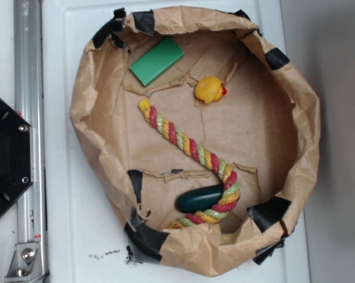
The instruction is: Grab the yellow duck.
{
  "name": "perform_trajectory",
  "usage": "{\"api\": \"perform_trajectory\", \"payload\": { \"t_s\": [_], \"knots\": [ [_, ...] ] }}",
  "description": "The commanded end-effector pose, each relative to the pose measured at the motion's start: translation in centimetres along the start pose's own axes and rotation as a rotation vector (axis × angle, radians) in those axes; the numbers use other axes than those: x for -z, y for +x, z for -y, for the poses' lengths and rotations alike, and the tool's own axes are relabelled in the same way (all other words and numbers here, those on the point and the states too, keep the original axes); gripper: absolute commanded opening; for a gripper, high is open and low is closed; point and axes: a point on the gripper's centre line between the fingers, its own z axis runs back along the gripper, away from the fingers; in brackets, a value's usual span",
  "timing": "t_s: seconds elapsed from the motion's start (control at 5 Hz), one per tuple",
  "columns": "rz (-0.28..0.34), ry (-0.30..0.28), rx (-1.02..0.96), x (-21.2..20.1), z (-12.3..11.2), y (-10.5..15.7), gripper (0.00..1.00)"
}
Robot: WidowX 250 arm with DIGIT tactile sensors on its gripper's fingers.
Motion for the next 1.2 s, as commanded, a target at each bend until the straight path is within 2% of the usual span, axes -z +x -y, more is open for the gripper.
{"api": "perform_trajectory", "payload": {
  "t_s": [0.0,0.2,0.4,0.6,1.0],
  "knots": [
    [0.245,0.028,-0.149,2.8,-2.1,7.3,1.0],
    [0.306,0.014,-0.306,6.3,-3.1,10.6,1.0],
    [0.271,0.047,-0.318,9.9,-3.9,13.0,1.0],
    [0.173,0.042,-0.37,11.1,-5.0,13.7,1.0],
    [0.173,0.042,-0.37,11.1,-5.0,13.7,1.0]
  ]
}}
